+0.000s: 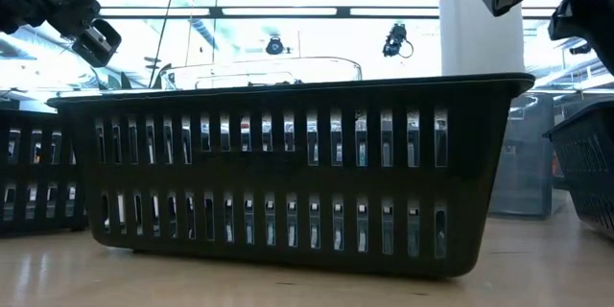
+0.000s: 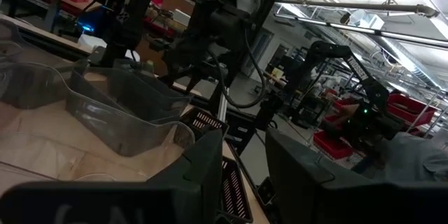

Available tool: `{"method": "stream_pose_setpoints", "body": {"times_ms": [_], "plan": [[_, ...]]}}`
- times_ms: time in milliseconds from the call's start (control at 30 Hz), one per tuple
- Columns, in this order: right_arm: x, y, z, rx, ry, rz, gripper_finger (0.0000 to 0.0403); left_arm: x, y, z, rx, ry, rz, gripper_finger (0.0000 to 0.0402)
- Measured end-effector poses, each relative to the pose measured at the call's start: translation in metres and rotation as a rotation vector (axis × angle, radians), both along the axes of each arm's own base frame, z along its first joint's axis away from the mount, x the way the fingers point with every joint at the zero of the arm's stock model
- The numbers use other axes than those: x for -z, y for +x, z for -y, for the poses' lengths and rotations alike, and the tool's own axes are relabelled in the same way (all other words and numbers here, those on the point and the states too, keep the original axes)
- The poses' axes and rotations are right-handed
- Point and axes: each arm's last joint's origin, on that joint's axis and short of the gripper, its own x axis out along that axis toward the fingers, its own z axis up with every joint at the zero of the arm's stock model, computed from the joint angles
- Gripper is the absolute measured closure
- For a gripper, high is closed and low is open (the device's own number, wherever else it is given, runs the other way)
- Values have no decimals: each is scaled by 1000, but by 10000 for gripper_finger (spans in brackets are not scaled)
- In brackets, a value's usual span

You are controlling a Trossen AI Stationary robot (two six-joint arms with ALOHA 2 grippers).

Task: Stack baskets by color
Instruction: Stack the bottom right transparent bin on top of the bottom left transparent bin

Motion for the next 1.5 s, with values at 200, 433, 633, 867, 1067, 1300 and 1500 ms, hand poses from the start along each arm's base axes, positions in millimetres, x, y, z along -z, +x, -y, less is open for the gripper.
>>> {"method": "stream_pose_setpoints", "body": {"times_ms": [200,433,633,867,1067,1300,1500], "plan": [[0,-1,-3,78,-40,17,202,0,0,0,0,0,0,285],[9,-3,-7,110,-39,49,203,0,0,0,0,0,0,285],[30,-9,-4,152,-74,50,204,0,0,0,0,0,0,285],[40,-12,3,157,-101,27,205,0,0,0,0,0,0,285],[48,-11,7,170,-90,33,234,0,0,0,0,0,0,285],[50,-11,6,179,-71,34,306,0,0,0,0,0,0,285],[49,-12,5,163,-13,-7,371,0,0,0,0,0,0,285]]}}
